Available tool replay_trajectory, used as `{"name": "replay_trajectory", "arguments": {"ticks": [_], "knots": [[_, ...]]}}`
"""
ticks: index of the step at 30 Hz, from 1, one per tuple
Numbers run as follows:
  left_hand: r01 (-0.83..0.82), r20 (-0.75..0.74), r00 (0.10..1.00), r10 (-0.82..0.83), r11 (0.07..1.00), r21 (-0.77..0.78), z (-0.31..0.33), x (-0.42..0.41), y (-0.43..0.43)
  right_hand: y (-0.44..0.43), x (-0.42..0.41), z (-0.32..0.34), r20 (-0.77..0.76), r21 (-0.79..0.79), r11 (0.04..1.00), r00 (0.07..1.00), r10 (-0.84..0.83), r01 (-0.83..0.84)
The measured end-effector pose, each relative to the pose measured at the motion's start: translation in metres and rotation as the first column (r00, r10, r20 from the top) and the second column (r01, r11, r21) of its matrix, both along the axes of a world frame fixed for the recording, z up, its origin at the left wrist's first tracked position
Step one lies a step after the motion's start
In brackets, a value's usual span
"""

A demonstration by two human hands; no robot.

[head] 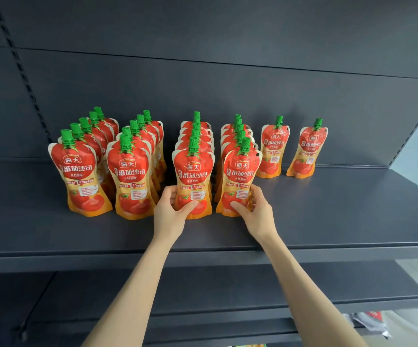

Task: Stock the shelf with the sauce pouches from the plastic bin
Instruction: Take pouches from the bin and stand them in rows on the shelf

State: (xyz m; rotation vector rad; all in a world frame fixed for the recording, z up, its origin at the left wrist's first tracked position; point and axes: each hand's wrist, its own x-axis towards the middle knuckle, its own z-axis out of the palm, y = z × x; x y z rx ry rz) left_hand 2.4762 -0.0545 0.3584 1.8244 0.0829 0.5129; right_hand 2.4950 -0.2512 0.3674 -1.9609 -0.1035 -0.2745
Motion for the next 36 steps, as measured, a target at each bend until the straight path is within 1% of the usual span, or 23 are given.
{"name": "replay_trajectory", "arguments": {"ticks": [6, 8, 16, 22, 28, 36], "knots": [[-0.013, -0.012, 1.000, 0.014, 1.000, 0.019, 0.002, -0.003, -0.001, 0.001, 0.005, -0.003, 0.024, -0.152, 0.986, 0.998, -0.066, 0.069], [-0.015, -0.008, 1.000, 0.015, 1.000, 0.017, 0.003, -0.005, -0.002, 0.002, 0.004, -0.004, 0.036, -0.173, 0.981, 0.996, -0.084, 0.089], [-0.049, -0.006, 0.999, 0.049, 0.997, 0.066, 0.007, -0.010, -0.005, 0.001, 0.004, -0.006, 0.009, -0.157, 0.985, 0.997, -0.077, 0.077], [-0.034, -0.013, 0.999, 0.035, 0.997, 0.068, 0.008, -0.011, -0.004, 0.002, 0.002, -0.004, 0.009, -0.155, 0.984, 0.997, -0.083, 0.083], [0.002, -0.023, 1.000, -0.001, 0.998, 0.056, 0.008, -0.010, -0.001, -0.001, 0.001, -0.001, -0.064, -0.080, 0.995, 0.996, -0.063, 0.058], [0.004, -0.021, 1.000, -0.003, 0.998, 0.067, 0.007, -0.012, -0.001, -0.010, 0.001, 0.001, -0.064, -0.031, 0.999, 0.998, 0.021, -0.023]]}}
